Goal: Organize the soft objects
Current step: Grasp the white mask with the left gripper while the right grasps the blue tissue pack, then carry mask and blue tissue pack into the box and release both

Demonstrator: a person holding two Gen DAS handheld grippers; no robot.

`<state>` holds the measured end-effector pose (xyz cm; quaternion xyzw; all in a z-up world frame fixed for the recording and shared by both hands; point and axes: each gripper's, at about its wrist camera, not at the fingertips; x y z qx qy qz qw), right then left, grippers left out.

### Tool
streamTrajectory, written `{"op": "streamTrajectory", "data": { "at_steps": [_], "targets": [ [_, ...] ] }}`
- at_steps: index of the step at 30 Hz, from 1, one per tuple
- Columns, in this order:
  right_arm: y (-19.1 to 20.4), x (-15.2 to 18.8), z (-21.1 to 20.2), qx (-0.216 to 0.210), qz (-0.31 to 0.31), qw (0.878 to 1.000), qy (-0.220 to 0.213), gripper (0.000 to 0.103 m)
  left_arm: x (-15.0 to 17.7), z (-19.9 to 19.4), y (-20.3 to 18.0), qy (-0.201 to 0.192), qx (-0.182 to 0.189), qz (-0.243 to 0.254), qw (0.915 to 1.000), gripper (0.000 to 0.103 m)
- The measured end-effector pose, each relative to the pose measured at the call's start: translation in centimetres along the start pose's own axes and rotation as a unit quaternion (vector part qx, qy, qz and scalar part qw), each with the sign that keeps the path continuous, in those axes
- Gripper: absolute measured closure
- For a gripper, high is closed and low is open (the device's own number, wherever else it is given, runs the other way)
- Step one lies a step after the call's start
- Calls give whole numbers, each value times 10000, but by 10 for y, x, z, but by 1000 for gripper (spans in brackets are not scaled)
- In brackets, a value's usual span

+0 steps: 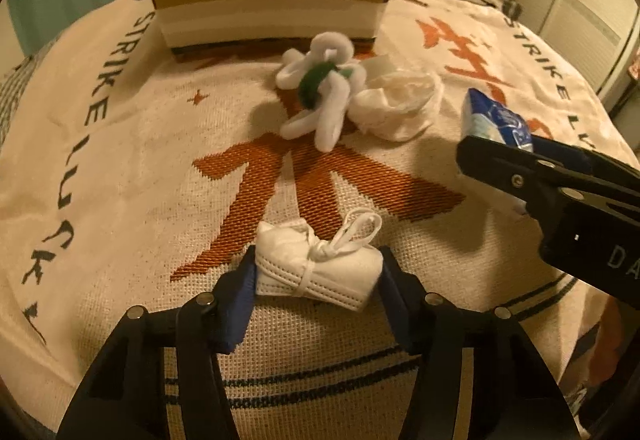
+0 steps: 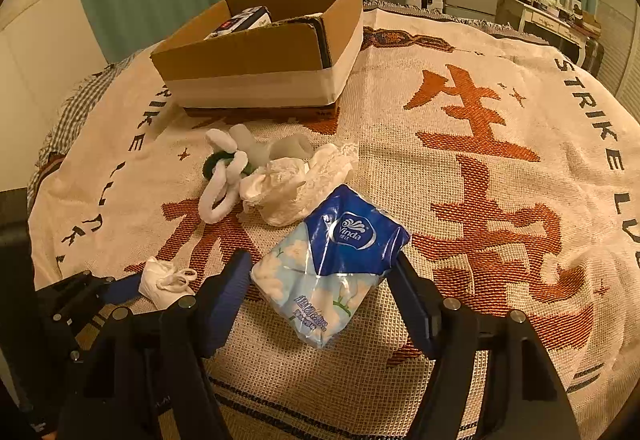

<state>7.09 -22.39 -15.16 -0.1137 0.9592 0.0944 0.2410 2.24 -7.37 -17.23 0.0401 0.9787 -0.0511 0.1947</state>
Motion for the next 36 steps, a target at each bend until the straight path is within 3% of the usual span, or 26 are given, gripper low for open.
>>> {"op": "streamTrajectory", "data": {
  "at_steps": [5, 12, 17, 22, 27, 31, 36],
  "targets": [
    [8, -5, -17, 15, -40, 9999, -153, 35, -3, -24, 0, -181, -25, 46, 9998, 48],
    [17, -27, -72, -54, 15, 9975, -710, 36, -15, -66, 15, -424, -78, -127, 9990, 48],
    [26, -55, -108, -195, -87, 9934, -1129, 36, -48, -103, 31, -908, -276, 10, 9955, 48],
    [33, -111, -132, -237, -199, 9882, -1497, 36, -106, -130, 48, -1331, -437, 45, 9901, 48],
    [36, -173, -127, -294, -306, 9853, -1654, 36, -165, -134, 56, -1640, -559, 208, 9847, 48],
    [37, -213, -101, -307, -355, 9856, -1626, 36, -208, -107, 56, -1650, -546, 267, 9844, 48],
    [30, -254, -53, -274, -361, 9886, -1438, 36, -238, -68, 62, -1503, -425, 284, 9873, 48]
  ]
}}
Point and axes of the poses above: each gripper's, at about its wrist camera, not at the fingertips, and z roughly the way its jaws point, y to its left, x to its underside, and after that the axes turned 8 degrees about y, right-handed
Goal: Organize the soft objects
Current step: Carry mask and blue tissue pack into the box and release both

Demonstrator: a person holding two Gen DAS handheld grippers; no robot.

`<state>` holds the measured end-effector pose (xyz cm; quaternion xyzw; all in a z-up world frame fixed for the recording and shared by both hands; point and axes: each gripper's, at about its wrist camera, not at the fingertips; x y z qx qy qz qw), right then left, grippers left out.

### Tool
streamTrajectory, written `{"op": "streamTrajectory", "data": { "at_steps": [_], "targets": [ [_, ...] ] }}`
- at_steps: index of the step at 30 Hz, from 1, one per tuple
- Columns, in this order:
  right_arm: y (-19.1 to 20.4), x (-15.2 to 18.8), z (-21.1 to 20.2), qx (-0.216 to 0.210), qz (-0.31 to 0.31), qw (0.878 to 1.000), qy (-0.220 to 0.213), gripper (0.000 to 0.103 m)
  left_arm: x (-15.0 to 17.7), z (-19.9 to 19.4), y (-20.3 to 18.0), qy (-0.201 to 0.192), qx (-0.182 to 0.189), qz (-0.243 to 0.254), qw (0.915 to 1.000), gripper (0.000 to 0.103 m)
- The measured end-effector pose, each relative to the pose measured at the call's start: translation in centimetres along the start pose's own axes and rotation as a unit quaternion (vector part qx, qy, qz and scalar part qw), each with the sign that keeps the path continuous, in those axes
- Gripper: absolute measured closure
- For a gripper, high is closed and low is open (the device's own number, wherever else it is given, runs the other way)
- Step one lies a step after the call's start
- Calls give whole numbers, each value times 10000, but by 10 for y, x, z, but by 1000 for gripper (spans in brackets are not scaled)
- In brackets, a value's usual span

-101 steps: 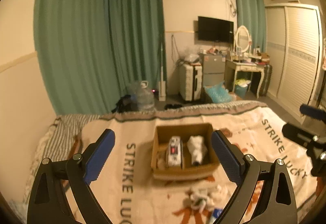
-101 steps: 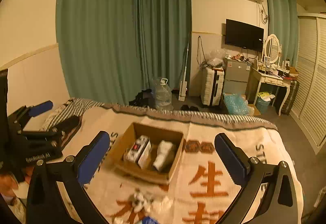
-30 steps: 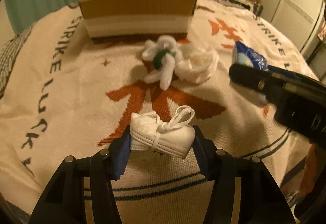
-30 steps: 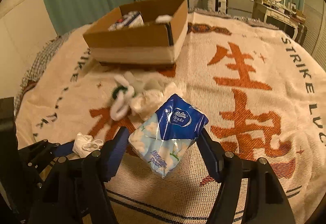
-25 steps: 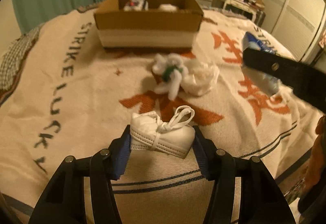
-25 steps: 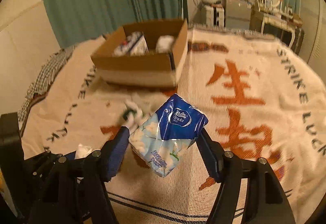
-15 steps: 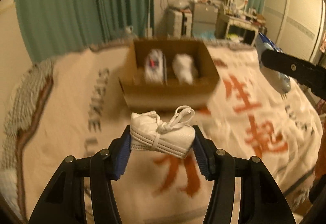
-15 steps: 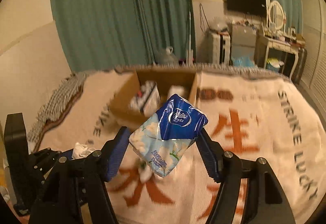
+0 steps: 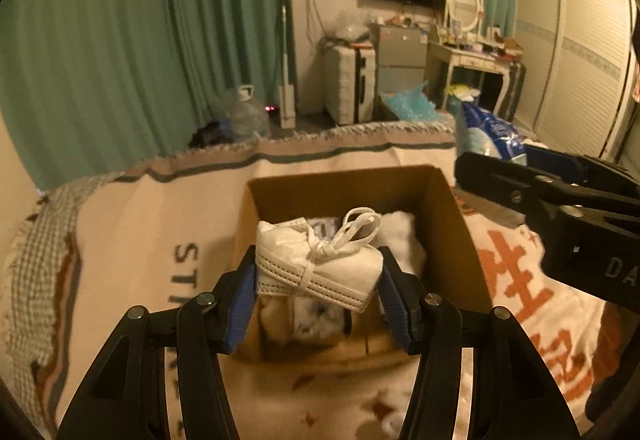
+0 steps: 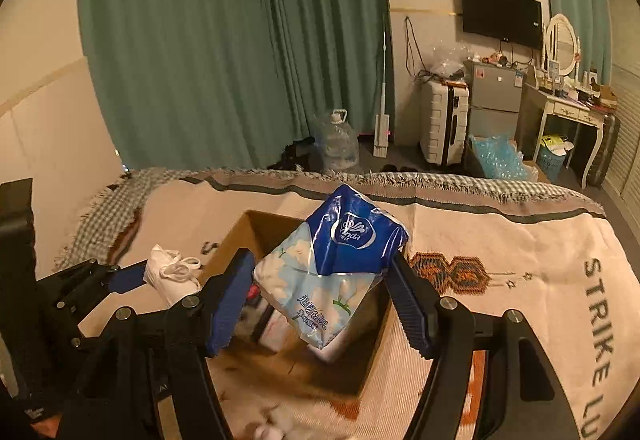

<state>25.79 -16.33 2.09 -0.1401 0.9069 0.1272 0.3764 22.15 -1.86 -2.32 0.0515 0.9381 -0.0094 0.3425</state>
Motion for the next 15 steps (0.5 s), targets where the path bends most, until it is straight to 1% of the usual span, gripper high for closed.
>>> {"op": "streamTrajectory", "data": {
  "at_steps": [1, 4, 7, 8, 9, 11, 12, 13, 14, 15],
  "targets": [
    [-5, -4, 15, -5, 23, 10000, 84, 36, -2, 10, 0, 31, 28, 20, 10000, 48],
    [-16, -6, 43, -18, 111, 9997, 219, 36, -5, 31, -3, 125, 105, 131, 9998, 48],
    [-26, -7, 69, 21, 119, 9992, 370, 36, -6, 43, -10, 121, 57, 338, 9993, 48],
    [-28, -7, 75, -6, 113, 9991, 399, 36, -6, 45, -13, 93, 75, 409, 9991, 48],
    [-29, -6, 78, -7, 97, 9992, 397, 36, -5, 46, -16, 73, 94, 447, 9989, 45],
    [-32, -6, 82, -66, 184, 9990, 406, 34, -5, 48, -20, 77, 205, 492, 9985, 44],
    [-33, -7, 84, -59, 263, 9987, 423, 32, -5, 50, -22, 156, 193, 515, 9984, 37],
    [-34, -6, 83, -14, 308, 9987, 410, 30, -5, 51, -23, 188, 124, 508, 9985, 32],
    [-34, -7, 81, 14, 349, 9986, 394, 26, -6, 50, -23, 167, 82, 483, 9987, 25],
    [-34, -8, 80, 24, 360, 9986, 389, 21, -6, 46, -24, 120, 75, 461, 9988, 23]
  ]
}}
Point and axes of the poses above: each gripper's, at about its wrist camera, not at the fingertips, and z roughly the way its jaws point, y to its left, x to its underside, and after that the axes turned 8 degrees about y, right-handed
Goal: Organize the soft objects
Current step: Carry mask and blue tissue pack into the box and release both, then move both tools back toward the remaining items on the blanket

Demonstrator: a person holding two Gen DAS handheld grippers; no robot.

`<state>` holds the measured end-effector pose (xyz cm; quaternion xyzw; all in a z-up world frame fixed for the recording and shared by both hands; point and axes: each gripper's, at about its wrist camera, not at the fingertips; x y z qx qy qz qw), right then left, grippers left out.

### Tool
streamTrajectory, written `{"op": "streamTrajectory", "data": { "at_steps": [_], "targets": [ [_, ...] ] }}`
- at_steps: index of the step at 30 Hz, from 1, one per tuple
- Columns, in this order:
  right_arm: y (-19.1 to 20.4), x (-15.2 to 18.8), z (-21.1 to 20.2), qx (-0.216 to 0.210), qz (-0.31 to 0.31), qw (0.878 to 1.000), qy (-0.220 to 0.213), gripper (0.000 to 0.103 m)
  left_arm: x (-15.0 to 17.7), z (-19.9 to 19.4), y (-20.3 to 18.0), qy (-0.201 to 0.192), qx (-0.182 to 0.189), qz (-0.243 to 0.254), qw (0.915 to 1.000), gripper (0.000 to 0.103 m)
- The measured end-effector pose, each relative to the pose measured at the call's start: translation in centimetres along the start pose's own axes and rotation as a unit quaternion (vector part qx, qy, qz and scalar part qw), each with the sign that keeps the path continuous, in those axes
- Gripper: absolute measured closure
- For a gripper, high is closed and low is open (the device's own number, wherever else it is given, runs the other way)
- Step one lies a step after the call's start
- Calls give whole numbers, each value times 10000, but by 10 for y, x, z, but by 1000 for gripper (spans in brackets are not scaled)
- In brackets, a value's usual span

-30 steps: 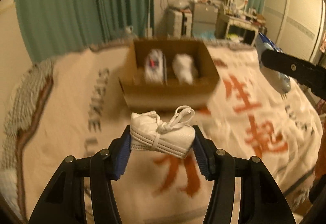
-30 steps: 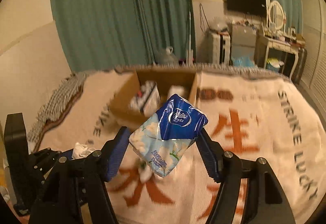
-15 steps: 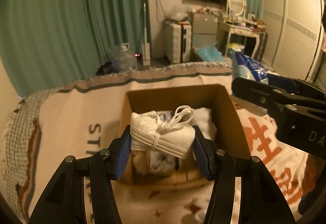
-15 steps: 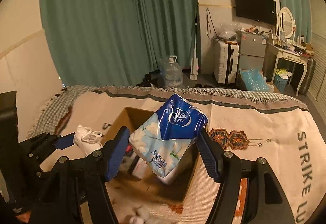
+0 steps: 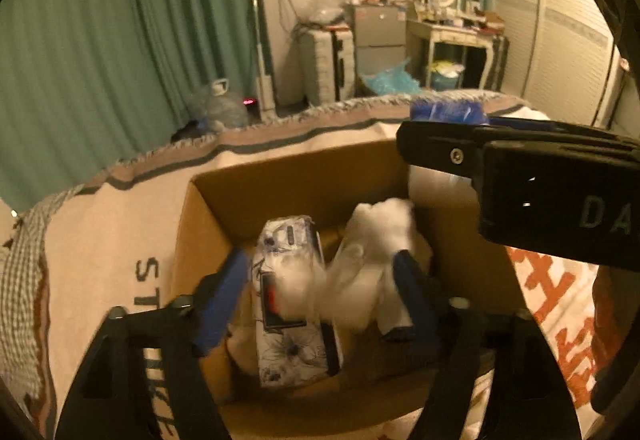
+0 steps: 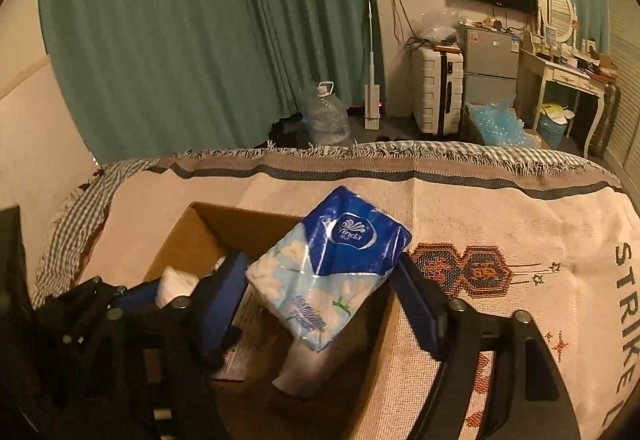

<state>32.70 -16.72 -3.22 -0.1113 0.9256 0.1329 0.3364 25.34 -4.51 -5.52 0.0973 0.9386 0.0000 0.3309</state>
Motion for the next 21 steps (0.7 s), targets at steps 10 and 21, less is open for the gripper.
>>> {"op": "streamTrajectory", "data": {
  "at_steps": [10, 21],
  "targets": [
    [10, -14, -98, 251, 40, 9984, -499, 11, -9, -105, 1, -516, -200, -74, 9984, 23],
    [26, 27, -253, 563, -151, 9932, -1007, 0, 18, -237, -1, -1285, -317, -487, 9900, 6]
  ]
}}
Point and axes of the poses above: each gripper's, at about its wrist camera, not at the fingertips, and z roughly the way its jaws point, y to its left, x to its underside, and after that the axes turned 8 degrees about y, right-handed
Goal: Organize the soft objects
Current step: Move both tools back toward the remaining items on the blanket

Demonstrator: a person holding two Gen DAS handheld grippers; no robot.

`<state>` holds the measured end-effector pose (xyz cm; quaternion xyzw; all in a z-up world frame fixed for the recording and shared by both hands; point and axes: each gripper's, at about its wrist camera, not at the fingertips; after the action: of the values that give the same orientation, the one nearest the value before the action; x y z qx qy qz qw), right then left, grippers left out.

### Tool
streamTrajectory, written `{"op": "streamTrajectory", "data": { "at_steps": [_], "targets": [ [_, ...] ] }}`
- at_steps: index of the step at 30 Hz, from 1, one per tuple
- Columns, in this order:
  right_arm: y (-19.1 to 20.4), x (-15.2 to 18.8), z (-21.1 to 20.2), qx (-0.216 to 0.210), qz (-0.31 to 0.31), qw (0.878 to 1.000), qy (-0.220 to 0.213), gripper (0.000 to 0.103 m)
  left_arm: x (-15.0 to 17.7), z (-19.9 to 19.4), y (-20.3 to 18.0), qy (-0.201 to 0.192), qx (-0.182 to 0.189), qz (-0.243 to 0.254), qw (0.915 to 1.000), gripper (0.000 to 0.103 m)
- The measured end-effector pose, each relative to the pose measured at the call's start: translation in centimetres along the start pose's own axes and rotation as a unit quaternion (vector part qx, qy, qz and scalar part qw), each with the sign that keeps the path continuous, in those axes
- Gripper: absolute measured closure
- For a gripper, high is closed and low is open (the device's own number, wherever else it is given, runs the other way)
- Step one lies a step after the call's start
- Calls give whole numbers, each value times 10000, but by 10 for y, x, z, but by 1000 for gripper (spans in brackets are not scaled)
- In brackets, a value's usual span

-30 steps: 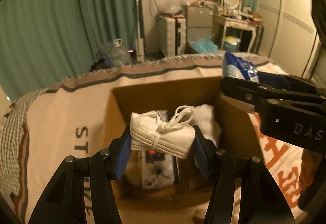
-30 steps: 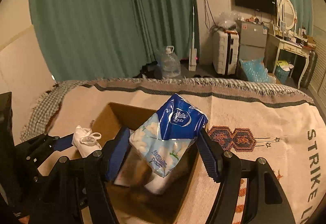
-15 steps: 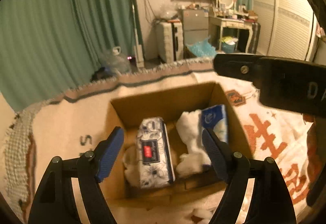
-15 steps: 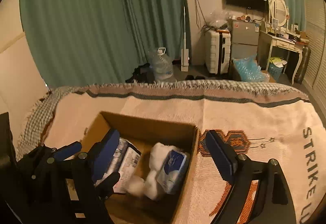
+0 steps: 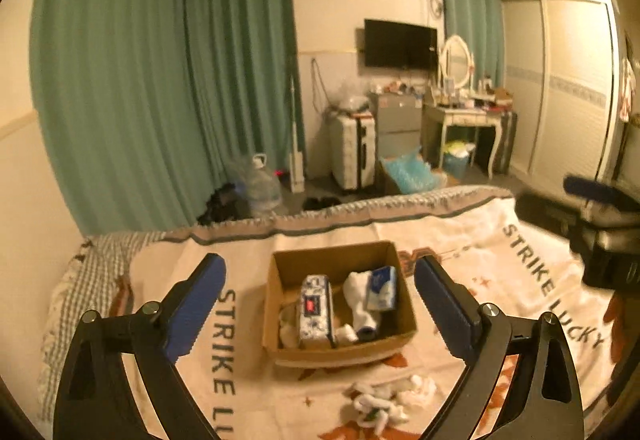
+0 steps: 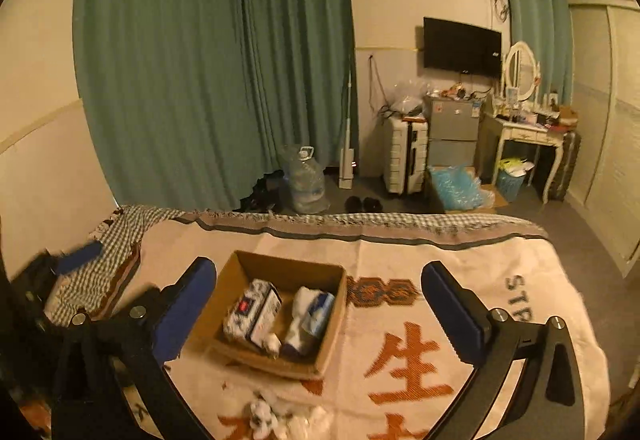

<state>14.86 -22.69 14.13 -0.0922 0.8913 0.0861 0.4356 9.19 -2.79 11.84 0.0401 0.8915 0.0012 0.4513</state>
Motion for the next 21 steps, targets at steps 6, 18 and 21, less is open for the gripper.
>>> {"op": "streamTrajectory", "data": {
  "at_steps": [6, 18, 21],
  "targets": [
    [-11, 57, -28, 8, 169, 9998, 131, 0, 34, -15, -5, 113, 34, -325, 9994, 6],
    [-30, 161, 37, 1, 381, 9944, 984, 0, 124, 38, -18, 918, -233, -484, 9943, 6],
    [-26, 171, 51, -32, 270, 9943, 1029, 0, 143, 55, -14, 1166, -284, -612, 9909, 6]
  ]
}}
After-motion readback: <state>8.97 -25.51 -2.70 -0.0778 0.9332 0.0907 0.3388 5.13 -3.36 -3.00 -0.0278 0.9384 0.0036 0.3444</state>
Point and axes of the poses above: each gripper's, at about its wrist camera, not at the fingertips, and z roughly the way its jaws point, y to its left, x to its underside, and after that the axes turned 8 degrees about y, right-handed
